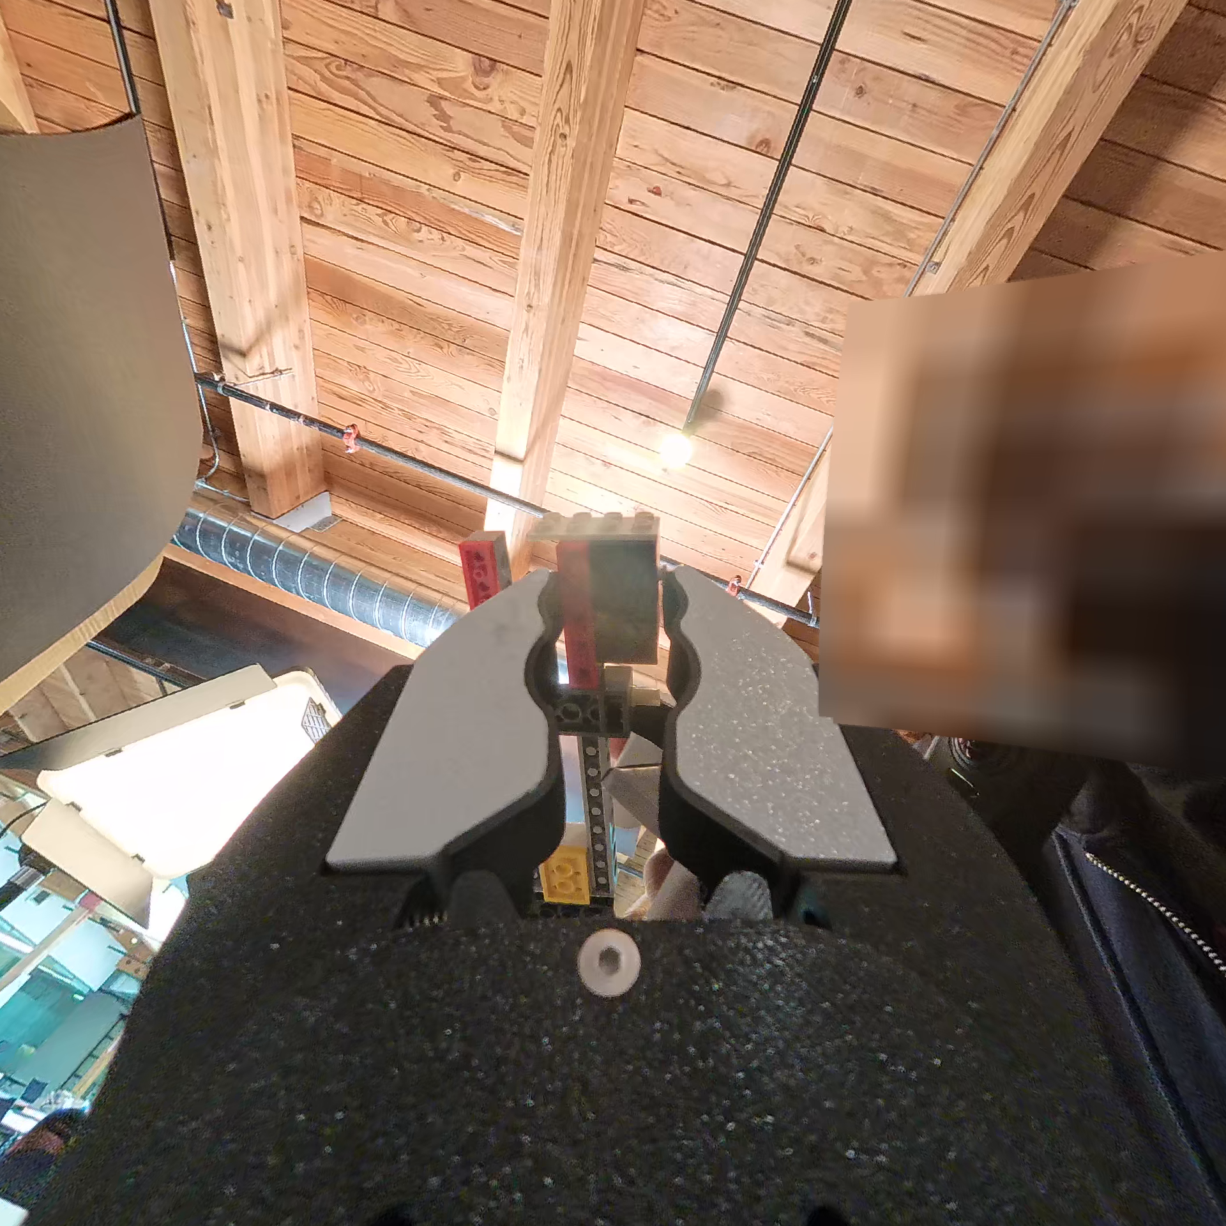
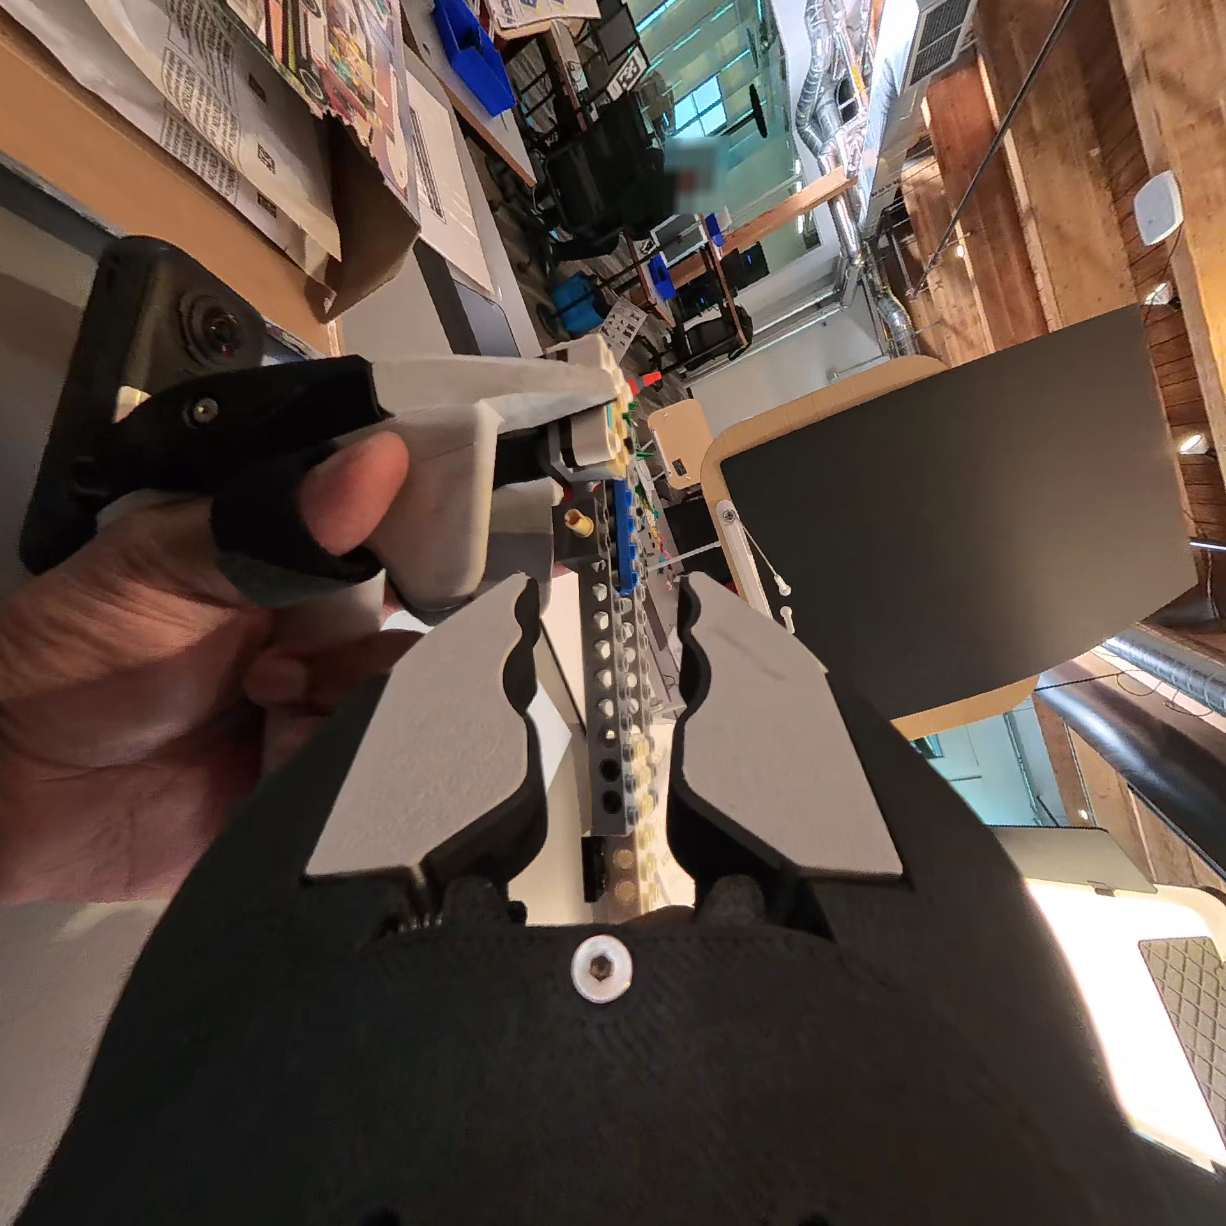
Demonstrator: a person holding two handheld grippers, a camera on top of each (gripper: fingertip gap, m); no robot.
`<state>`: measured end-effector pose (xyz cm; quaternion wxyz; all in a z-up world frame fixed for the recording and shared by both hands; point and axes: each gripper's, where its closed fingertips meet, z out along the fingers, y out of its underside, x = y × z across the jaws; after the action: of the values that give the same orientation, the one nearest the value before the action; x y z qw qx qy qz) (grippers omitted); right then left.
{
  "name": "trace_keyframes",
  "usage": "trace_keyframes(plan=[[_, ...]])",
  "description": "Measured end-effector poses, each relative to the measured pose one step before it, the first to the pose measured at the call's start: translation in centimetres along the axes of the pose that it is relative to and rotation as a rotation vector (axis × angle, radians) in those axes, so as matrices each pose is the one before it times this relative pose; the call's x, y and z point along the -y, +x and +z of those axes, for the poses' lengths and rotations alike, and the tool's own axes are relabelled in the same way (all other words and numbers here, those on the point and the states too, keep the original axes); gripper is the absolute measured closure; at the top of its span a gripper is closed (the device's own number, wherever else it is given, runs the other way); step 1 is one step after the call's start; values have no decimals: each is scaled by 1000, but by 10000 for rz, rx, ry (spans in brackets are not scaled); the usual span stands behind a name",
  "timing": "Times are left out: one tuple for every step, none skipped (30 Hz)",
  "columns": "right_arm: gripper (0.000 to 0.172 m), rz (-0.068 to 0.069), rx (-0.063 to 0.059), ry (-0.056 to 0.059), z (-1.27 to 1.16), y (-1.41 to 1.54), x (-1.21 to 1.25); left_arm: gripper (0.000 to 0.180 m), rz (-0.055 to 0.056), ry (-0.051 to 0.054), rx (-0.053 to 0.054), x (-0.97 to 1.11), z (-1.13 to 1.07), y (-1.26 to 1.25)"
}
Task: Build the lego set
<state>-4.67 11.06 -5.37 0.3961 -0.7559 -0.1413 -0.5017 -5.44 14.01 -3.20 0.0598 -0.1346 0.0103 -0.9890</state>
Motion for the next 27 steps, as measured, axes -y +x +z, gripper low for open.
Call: trace_keyframes(plan=[[132, -64, -21, -21, 55, 85, -43, 152, -2, -26, -11, -94, 25, 14], [132, -93, -30, -14, 46, 39, -23, 152, -2, -37, -6, -97, 28, 10], [132, -125, -1, -26, 62, -28, -34, 152, -3, -21, -6, -69, 22, -6], [132, -118, 19, -44, 78, -100, -54, 152, -1, 3, -16, -25, 12, 28], [132, -101, 3, -46, 82, -78, -56, 152, -11, -7, -15, -39, 17, 26], [133, -101, -25, -21, 52, -17, -23, 152, -16, -1, -15, -14, 8, 3], [133, -101, -15, -12, 61, -8, -9, 152, -12, 10, -9, 1, 3, 0], [133, -85, 2, -17, 63, 2, -11, 152, -16, -2, -25, -15, 4, 25], [133, -57, -6, -6, 56, 30, 13, 152, -22, -18, -20, -25, 14, 18], [133, -49, 4, 8, 55, 31, 32, 152, -8, -8, -21, -22, 19, 20], [135, -52, 19, 3, 47, 1, 28, 152, -7, -4, -19, -4, 7, 33], [135, -54, 7, 2, 56, 4, 12, 152, -9, -17, -11, -4, 12, 5], [137, -61, -1, 9, 38, -9, 27, 152, -1, -9, 3, -2, -7, -4], [139, -60, 1, 10, 36, -35, 28, 152, -6, -3, 2, -5, 0, -8], [141, -55, -1, 7, 38, -54, 17, 152, -9, 7, 5, 17, -3, -13], [144, -71, -13, -6, 34, -59, 3, 152, -4, -8, 5, -20, 4, -1], [147, -96, -63, -17, 39, -5, -13, 152, -8, -16, 1, -31, 10, 1], [149, -99, -88, -13, 19, 28, -13, 152, -4, 12, 16, 5, -1, -20], [149, -84, -61, -4, 14, 1, 0, 152, 2, 19, 14, 34, -15, -29], [149, -82, -59, 1, 10, -2, 1, 152, 7, 8, 14, 10, -16, -18], [149, -83, -61, -6, 10, 9, -27, 152, 14, 3, 17, 5, 9, -20], [149, -43, -17, -17, 23, -31, -41, 152, 24, -5, 36, -14, -9, -44], [150, -2, 22, -14, 35, -40, -54, 152, 33, 8, 43, 3, -24, -45], [150, 19, 26, -4, 20, -7, -52, 152, 5, -8, 36, -12, -3, -60], [150, 43, 45, 12, 9, -9, -4, 152, 14, -5, 17, -15, 3, -19], [150, 24, 38, 25, -8, 0, 10, 152, -12, 7, -9, 17, 1, -3], [150, -41, 9, 24, -20, 27, 14, 152, -61, 1, -27, 4, -3, 14]])
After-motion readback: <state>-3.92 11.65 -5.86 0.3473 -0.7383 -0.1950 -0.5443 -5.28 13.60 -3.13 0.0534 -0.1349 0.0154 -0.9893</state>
